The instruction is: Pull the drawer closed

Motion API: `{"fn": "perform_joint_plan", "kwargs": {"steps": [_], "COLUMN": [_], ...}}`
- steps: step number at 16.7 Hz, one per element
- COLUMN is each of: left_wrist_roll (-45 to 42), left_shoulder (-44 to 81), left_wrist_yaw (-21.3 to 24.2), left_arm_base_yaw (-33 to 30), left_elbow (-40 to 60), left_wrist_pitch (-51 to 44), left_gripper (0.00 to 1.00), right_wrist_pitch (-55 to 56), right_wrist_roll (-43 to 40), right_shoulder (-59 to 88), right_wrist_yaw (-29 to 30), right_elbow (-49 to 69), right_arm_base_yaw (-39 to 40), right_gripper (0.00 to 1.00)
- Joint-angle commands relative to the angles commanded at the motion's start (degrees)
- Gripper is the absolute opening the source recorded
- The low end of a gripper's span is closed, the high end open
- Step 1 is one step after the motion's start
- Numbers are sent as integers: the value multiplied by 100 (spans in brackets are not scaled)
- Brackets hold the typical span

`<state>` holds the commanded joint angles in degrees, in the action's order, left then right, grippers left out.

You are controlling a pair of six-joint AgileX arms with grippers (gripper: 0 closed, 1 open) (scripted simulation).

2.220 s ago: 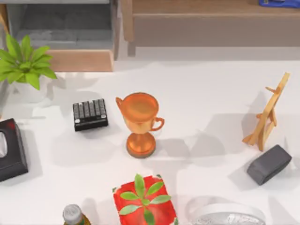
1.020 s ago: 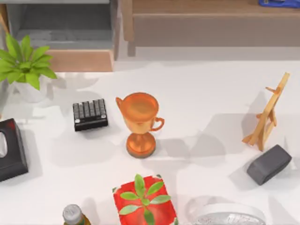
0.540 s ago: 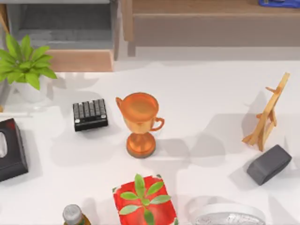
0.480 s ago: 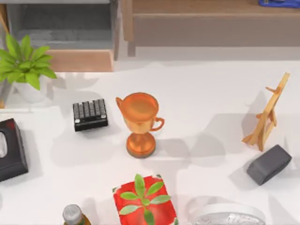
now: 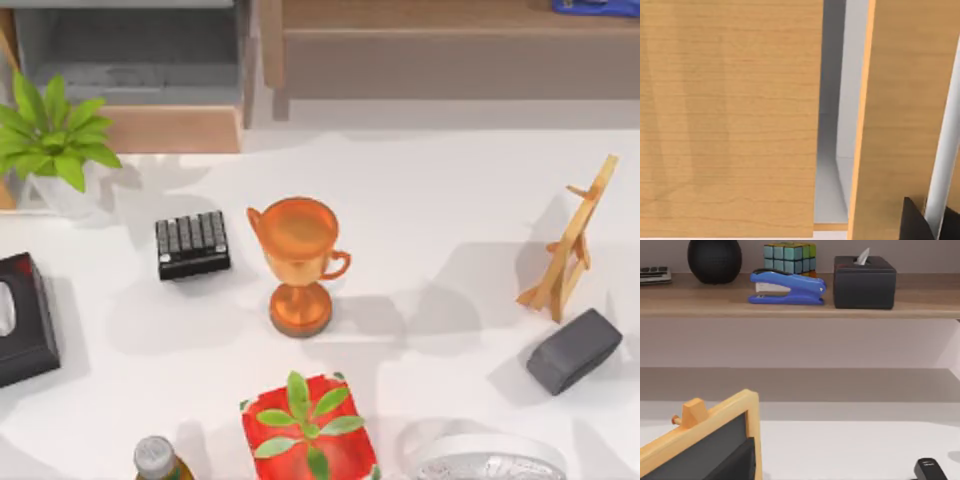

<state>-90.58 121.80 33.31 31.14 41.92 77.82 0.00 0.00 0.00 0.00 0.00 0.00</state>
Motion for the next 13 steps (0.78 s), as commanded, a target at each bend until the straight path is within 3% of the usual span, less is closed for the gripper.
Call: {"fn": "perform_joint_plan", "kwargs": {"steps": [7, 13], "left_wrist_roll": [27, 30], "left_shoulder": [508, 624], "left_wrist_yaw": [-409, -487], "left_arm_base_yaw": [-395, -469], "left_elbow": [1266, 1392], "left_wrist_pitch": [-646, -778], "left_gripper": [0, 0], "right_wrist_pitch": [0, 0], "right_wrist_roll": [0, 0], "right_shoulder": [0, 0], "right_wrist_yaw": [0, 0], "right_elbow": [0, 0], "right_arm_base_yaw": [0, 0], "right_gripper": [100, 100]}}
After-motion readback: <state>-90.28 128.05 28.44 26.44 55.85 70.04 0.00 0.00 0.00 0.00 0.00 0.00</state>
